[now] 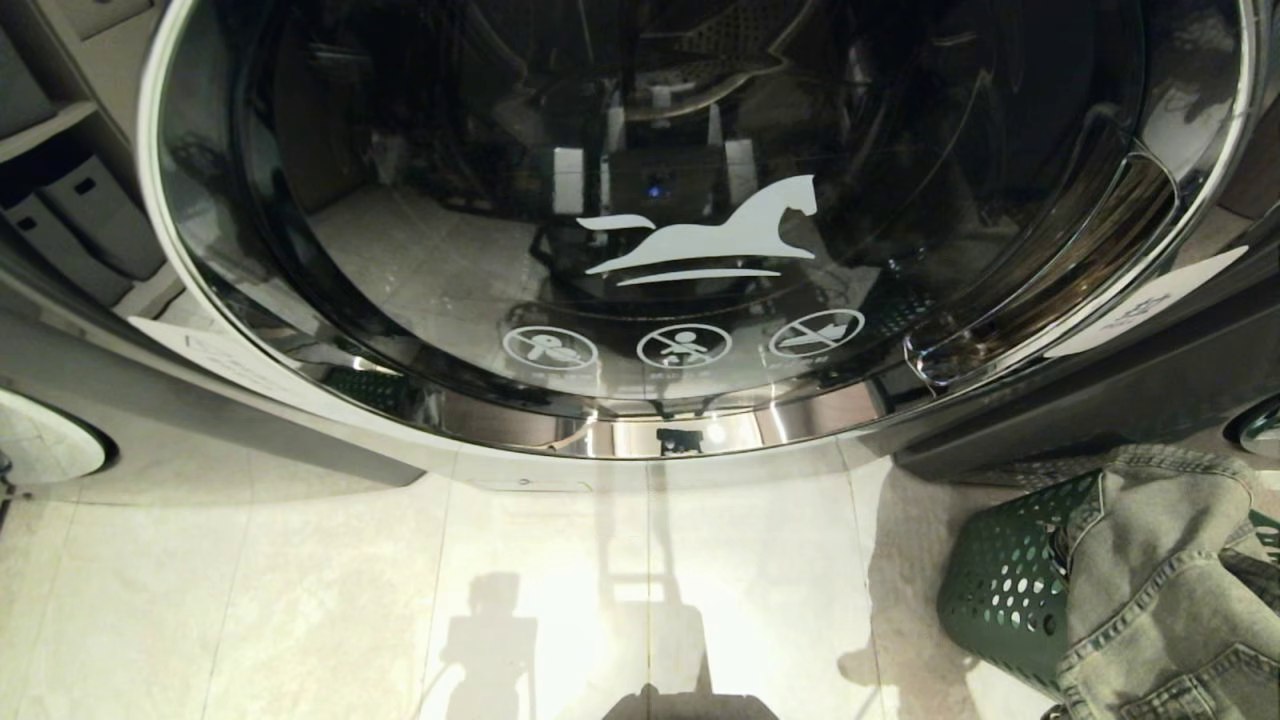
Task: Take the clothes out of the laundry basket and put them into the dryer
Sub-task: Take the clothes out of the basket
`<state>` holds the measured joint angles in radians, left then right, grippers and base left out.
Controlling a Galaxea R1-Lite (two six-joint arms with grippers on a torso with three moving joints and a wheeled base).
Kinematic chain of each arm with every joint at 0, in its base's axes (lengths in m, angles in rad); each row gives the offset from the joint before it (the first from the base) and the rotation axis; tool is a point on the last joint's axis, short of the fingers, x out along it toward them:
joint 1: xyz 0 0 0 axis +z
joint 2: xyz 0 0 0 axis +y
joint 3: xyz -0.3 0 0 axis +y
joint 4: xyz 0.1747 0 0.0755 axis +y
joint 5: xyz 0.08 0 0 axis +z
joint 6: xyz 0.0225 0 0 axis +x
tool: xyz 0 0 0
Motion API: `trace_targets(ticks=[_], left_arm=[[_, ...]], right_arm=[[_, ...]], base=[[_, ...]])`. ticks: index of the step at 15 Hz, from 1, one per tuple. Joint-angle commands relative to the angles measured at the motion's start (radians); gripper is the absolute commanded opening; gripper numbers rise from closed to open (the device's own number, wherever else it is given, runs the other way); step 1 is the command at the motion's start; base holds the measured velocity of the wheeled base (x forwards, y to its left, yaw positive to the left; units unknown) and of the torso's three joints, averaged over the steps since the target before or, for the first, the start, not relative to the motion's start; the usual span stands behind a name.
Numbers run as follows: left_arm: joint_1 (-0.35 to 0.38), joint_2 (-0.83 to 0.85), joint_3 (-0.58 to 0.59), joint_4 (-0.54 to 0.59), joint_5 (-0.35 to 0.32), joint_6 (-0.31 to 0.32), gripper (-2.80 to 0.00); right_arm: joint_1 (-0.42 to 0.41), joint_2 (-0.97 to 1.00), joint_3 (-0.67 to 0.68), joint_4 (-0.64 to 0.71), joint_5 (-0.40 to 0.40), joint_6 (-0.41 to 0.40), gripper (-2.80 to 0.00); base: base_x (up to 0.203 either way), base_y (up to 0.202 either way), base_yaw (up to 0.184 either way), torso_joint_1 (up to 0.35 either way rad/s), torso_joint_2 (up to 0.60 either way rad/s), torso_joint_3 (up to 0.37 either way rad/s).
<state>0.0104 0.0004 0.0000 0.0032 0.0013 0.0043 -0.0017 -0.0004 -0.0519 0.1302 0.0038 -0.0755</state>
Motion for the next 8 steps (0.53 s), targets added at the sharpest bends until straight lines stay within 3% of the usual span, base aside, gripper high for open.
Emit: trace_targets(ticks=[1,8], left_arm=[[0.0,0.0,0.0,0.0,0.0,0.0,-2.8],[0.0,0.0,0.0,0.0,0.0,0.003,-2.8]], right_arm=[[0.0,0.0,0.0,0.0,0.0,-0.003,-2.8],[0.0,0.0,0.0,0.001,0.001,0.005,-2.8]], base=[[0.0,0.0,0.0,0.0,0.0,0.0],[0.0,0.0,0.0,0.0,0.0,0.0]])
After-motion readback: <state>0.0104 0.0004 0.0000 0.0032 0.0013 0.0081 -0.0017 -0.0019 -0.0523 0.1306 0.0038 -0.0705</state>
